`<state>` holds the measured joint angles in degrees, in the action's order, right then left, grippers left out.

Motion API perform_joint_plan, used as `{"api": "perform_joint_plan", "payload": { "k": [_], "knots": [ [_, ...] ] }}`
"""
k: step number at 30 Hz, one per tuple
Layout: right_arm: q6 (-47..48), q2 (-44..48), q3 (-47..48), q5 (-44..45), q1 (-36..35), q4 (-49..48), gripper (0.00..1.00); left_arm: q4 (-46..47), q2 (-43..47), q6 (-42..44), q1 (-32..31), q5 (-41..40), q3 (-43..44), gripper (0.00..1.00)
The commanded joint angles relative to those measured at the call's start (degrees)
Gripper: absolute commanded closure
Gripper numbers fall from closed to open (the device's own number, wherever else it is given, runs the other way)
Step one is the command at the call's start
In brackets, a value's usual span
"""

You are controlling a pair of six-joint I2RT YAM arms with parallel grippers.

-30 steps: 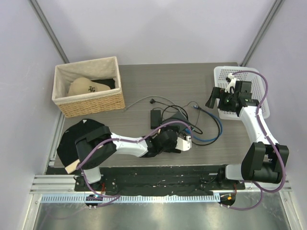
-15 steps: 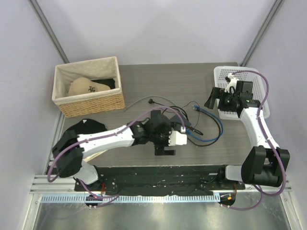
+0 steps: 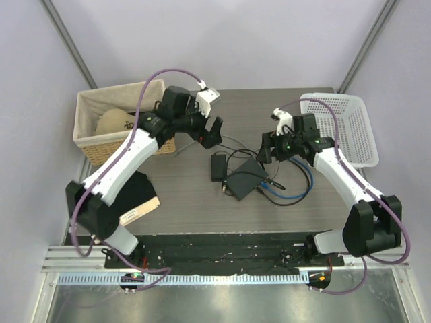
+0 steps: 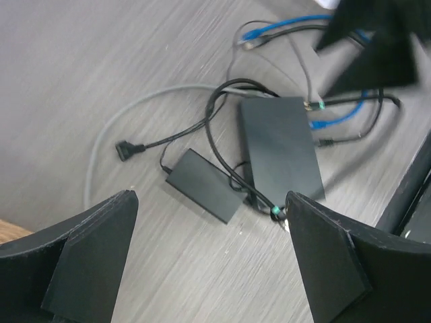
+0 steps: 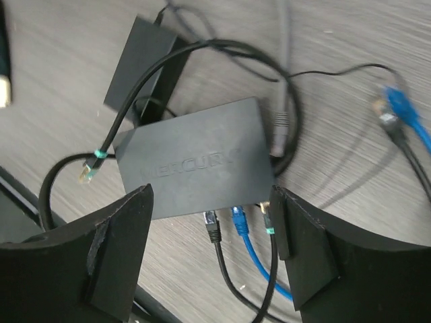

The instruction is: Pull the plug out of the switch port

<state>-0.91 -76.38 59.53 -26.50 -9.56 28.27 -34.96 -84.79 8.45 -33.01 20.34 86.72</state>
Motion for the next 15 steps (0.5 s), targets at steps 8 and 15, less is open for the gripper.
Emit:
{"api": "perform_joint_plan", "payload": {
  "k": [8, 15],
  "knots": [
    [27.15, -1.23, -0.81, -3.38, -17.23, 6.08, 0.23, -0.65, -19.53, -20.4, 5.42, 9.8, -0.31, 0.05],
    [35.7, 6.15, -12.57, 4.43, -28.49, 11.89, 0.24, 5.95, -22.96, -26.2, 4.98, 17.1, -4.45, 0.05]
  ]
}}
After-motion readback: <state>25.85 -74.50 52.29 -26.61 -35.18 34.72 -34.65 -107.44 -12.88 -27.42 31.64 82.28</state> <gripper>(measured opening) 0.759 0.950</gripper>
